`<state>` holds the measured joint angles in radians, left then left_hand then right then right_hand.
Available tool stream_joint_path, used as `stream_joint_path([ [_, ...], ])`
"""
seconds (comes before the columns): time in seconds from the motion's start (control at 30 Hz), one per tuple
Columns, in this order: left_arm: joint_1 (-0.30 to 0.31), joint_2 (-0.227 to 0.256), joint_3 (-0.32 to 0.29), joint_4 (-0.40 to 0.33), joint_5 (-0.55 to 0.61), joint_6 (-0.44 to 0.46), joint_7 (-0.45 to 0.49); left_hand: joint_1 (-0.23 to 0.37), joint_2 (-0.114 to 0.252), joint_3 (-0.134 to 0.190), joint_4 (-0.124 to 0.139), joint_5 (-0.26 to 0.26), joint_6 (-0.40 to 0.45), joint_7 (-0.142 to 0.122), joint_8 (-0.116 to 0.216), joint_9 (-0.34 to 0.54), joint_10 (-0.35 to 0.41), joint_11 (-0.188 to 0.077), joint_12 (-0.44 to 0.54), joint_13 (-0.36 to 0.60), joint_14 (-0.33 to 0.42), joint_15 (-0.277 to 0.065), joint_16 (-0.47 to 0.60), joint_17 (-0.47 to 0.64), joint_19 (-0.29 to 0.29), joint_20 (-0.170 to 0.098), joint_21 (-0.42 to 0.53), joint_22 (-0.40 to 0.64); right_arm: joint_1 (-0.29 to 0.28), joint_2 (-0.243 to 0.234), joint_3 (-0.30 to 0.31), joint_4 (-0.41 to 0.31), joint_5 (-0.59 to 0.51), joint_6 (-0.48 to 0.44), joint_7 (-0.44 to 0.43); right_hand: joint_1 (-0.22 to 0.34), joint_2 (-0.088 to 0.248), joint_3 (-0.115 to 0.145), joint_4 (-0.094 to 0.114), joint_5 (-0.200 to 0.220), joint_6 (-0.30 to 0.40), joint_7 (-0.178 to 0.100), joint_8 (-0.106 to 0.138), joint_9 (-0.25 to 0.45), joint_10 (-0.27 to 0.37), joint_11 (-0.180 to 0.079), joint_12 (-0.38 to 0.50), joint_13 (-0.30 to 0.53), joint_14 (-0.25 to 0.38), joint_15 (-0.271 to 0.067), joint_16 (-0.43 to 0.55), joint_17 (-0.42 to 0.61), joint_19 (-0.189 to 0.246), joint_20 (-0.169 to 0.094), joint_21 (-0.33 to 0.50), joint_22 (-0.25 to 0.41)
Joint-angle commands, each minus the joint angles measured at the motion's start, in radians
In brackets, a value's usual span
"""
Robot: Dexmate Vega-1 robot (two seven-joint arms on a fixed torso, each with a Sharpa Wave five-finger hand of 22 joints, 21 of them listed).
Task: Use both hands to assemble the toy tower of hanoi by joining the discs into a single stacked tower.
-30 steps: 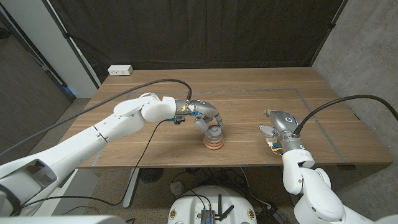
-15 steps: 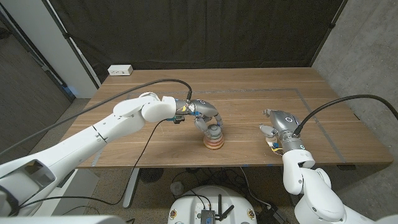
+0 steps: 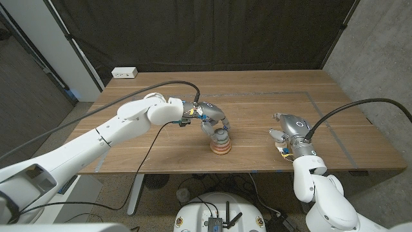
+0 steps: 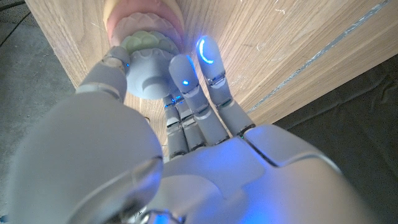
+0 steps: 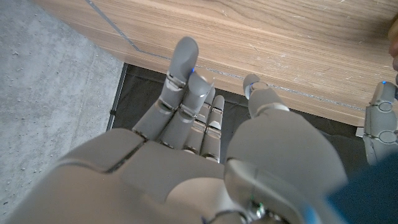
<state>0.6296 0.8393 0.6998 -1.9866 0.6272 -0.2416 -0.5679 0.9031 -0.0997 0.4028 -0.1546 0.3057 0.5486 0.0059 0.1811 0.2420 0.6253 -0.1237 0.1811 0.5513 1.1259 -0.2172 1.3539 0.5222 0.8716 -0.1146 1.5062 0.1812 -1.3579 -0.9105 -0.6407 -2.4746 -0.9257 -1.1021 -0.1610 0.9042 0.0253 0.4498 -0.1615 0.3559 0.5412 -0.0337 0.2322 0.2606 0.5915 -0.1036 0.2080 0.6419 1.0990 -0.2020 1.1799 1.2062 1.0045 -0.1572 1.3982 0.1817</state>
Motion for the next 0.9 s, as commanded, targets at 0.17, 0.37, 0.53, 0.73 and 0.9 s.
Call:
stream_joint_path([
  [0.17,-0.016,-0.005,0.015,-0.020,0.026,0.016,-0.048,-0.037,-0.027,-0.036,0.004,-0.022,-0.138,0.035,-0.006,-0.010,-0.145,0.054,-0.007,-0.010,-0.020,-0.002,-0.016,-0.031,-0.017,-0.092,-0.026,0.000,-0.002,-0.009,-0.007,-0.009,0.008,-0.016,-0.012,-0.006,-0.001,0.009,0.000,0.005,0.012,-0.002,-0.003,0.002,0.010,0.001,-0.003,0.002,0.008,-0.019,0.008,0.005,-0.003,-0.061,0.003,0.001],
  [0.37,-0.023,-0.003,0.016,-0.025,0.029,0.022,-0.072,-0.046,-0.030,-0.043,0.005,-0.027,-0.172,0.041,-0.004,-0.015,-0.177,0.064,-0.003,-0.014,-0.026,-0.002,-0.017,-0.034,-0.024,-0.092,-0.034,0.001,0.002,-0.011,-0.013,-0.010,0.008,-0.020,-0.014,-0.007,-0.001,0.010,0.000,0.005,0.011,-0.001,-0.004,0.002,0.010,0.001,-0.003,0.002,0.007,-0.019,0.008,0.004,-0.002,-0.061,0.003,0.001],
  [0.53,-0.020,0.003,0.007,-0.031,0.018,0.029,-0.076,-0.056,-0.029,-0.047,0.007,-0.030,-0.183,0.043,-0.002,-0.017,-0.189,0.067,0.000,-0.016,-0.031,-0.002,-0.020,-0.037,-0.027,-0.091,-0.038,0.001,0.010,-0.013,-0.020,-0.011,0.003,-0.026,-0.010,-0.007,-0.001,0.011,-0.001,0.005,0.010,0.002,-0.004,0.002,0.010,0.001,-0.003,0.003,0.005,-0.019,0.007,0.003,-0.002,-0.061,0.003,0.001],
  [0.73,-0.007,0.018,-0.016,-0.047,0.001,0.049,-0.071,-0.061,-0.024,-0.049,0.008,-0.033,-0.170,0.047,0.010,-0.020,-0.182,0.064,0.010,-0.019,-0.034,-0.002,-0.018,-0.035,-0.027,-0.092,-0.043,0.001,0.009,-0.018,-0.016,-0.014,0.012,-0.024,-0.013,-0.007,-0.001,0.012,-0.001,0.005,0.010,-0.001,-0.004,0.002,0.011,0.002,-0.003,0.003,0.005,-0.019,0.006,0.001,-0.002,-0.061,0.003,0.001],
  [0.9,0.025,0.039,-0.051,-0.065,-0.022,0.081,-0.039,-0.065,-0.019,-0.050,0.009,-0.034,-0.165,0.046,0.014,-0.021,-0.174,0.066,0.015,-0.020,-0.037,-0.002,-0.020,-0.038,-0.026,-0.092,-0.045,0.002,-0.003,-0.014,0.006,-0.017,0.045,-0.005,-0.036,-0.010,0.001,0.010,0.001,0.004,0.054,-0.016,0.017,0.010,0.027,-0.004,-0.001,-0.002,0.022,-0.019,0.018,0.006,0.006,-0.060,0.006,0.002],
])
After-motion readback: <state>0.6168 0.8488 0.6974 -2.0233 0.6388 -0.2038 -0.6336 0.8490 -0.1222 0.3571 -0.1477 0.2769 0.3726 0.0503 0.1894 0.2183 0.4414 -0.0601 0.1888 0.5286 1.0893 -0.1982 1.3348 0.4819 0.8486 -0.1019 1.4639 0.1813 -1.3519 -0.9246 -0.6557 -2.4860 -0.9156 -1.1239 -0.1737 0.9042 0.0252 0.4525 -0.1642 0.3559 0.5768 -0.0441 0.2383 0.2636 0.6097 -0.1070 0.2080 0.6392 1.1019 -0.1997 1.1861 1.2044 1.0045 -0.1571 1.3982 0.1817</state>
